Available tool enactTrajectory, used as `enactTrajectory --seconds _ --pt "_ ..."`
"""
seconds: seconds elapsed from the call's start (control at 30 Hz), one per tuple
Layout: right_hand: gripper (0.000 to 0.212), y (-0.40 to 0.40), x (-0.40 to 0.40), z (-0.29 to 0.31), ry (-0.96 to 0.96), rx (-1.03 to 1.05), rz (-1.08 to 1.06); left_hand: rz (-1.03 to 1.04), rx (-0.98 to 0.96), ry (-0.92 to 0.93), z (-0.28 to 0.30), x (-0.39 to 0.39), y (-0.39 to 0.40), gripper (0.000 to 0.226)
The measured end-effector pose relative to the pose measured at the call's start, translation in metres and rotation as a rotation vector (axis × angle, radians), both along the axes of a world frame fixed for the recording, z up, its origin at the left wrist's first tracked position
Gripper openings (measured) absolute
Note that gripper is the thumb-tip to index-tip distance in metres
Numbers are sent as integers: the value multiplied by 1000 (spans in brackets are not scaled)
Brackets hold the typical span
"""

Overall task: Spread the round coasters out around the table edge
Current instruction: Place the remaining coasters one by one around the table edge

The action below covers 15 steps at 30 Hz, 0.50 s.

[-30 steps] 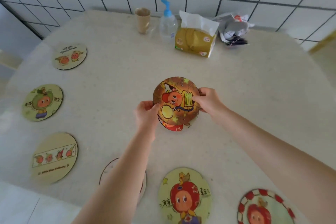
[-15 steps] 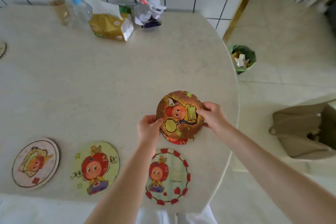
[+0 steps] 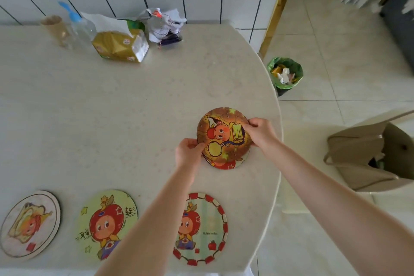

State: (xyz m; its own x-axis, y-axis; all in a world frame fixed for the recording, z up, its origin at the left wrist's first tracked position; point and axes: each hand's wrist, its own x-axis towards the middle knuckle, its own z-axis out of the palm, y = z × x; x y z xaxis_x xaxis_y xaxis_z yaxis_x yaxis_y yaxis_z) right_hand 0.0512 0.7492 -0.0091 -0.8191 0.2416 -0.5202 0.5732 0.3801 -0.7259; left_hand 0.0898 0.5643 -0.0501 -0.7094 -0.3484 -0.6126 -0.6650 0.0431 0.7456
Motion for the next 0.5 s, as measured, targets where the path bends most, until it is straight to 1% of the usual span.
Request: enactTrajectory --seconds 0.13,0.27,0.4,0.5 --pt "31 -5 -7 1 -24 68 52 -46 -26 -47 -1 -1 -8 7" --pt "24 -5 -12 10 -3 89 83 -83 21 0 6 -9 -17 5" --pt "18 -2 -25 26 1 -44 62 -75 99 78 21 -26 -23 9" --pt "14 1 -42 34 21 -82 65 -63 121 124 32 -44 -23 12"
